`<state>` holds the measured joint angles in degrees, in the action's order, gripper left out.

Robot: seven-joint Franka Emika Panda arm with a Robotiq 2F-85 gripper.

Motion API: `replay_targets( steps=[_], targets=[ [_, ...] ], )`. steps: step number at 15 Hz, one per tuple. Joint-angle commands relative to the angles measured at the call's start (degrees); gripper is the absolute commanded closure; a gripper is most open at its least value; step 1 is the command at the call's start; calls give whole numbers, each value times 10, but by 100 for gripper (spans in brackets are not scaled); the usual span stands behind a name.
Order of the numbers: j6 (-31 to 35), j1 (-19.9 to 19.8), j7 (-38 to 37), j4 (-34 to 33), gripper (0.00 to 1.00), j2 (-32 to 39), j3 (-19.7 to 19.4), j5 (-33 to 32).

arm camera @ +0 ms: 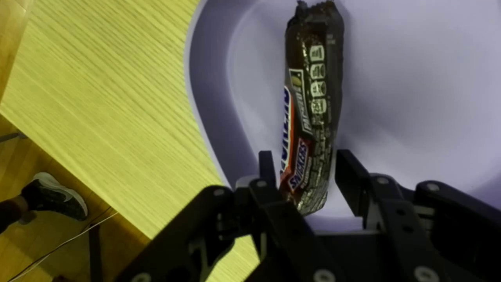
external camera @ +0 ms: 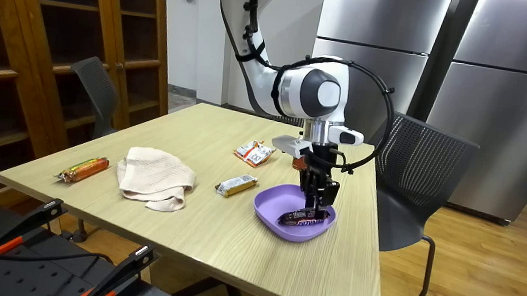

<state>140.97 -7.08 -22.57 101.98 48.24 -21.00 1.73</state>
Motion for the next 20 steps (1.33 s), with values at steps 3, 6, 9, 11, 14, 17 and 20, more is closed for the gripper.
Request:
replay_targets(
  steps=[3,6,9,11,14,17,20],
  targets=[
    [-11,9,2,12,8,-37,-2,-22],
    [2,14,4,23,0,-53,7,-21],
    [8,16,6,35,0,-70,21,-12],
    [15,14,8,45,0,-80,36,-2],
    [28,12,12,62,0,-92,60,13],
    [43,11,19,76,0,-96,86,32],
    [58,9,29,83,0,-95,107,46]
  ],
)
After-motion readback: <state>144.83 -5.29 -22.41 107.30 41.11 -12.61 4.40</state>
